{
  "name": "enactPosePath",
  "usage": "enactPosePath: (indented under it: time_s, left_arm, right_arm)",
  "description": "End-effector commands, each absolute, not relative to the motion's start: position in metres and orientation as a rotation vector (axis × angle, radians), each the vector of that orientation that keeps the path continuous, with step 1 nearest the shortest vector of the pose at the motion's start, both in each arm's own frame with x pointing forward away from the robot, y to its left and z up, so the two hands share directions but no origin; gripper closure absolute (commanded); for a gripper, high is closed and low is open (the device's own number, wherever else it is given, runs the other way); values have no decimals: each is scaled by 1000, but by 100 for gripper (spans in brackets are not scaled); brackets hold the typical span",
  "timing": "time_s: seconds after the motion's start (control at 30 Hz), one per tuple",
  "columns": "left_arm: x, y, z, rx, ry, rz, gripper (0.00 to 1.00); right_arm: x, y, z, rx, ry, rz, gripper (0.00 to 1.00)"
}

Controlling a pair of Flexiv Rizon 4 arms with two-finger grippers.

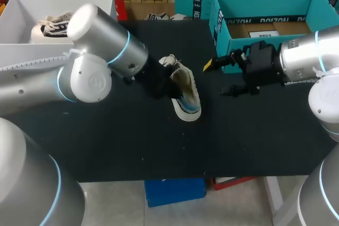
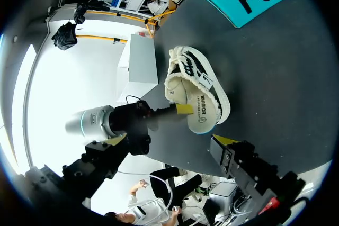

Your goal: Take the shoe out of the shoebox, open the shoe tongue, remove and reinsert the insole, then place the shoe into the shoebox

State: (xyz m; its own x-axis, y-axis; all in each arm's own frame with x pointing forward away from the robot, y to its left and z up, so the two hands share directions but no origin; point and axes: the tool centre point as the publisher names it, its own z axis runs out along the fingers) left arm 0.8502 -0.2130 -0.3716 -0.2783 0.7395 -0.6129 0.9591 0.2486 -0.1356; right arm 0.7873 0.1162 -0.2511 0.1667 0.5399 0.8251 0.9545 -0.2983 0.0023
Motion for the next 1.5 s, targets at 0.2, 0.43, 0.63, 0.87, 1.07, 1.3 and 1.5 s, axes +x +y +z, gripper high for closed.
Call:
enactPosePath:
  time_s: [0.2,0.43,0.63,0.87,1.07,1.3,1.5]
  left_arm:
    - [861,-210,-371,1508,2079,-532,100]
    - [873,-209,-367,1476,2069,-454,100]
    - [880,-205,-371,1460,2072,-394,100]
    - [875,-213,-368,1421,2078,-523,100]
    - [867,-215,-365,1369,2109,-680,0]
    - [865,-212,-363,1342,2120,-732,0]
    - [864,-212,-365,1337,2128,-742,0]
  right_arm:
    - [788,118,-251,-1916,-1409,-1010,0]
    - [788,118,-251,-1916,-1409,-1010,0]
    - [788,118,-251,-1916,-1409,-1010,0]
    - [788,118,-251,-1916,-1409,-1010,0]
    - [788,118,-251,-1916,-1409,-1010,0]
    - [788,118,-251,-1916,-1409,-1010,0]
    - [788,118,-251,-1916,-1409,-1010,0]
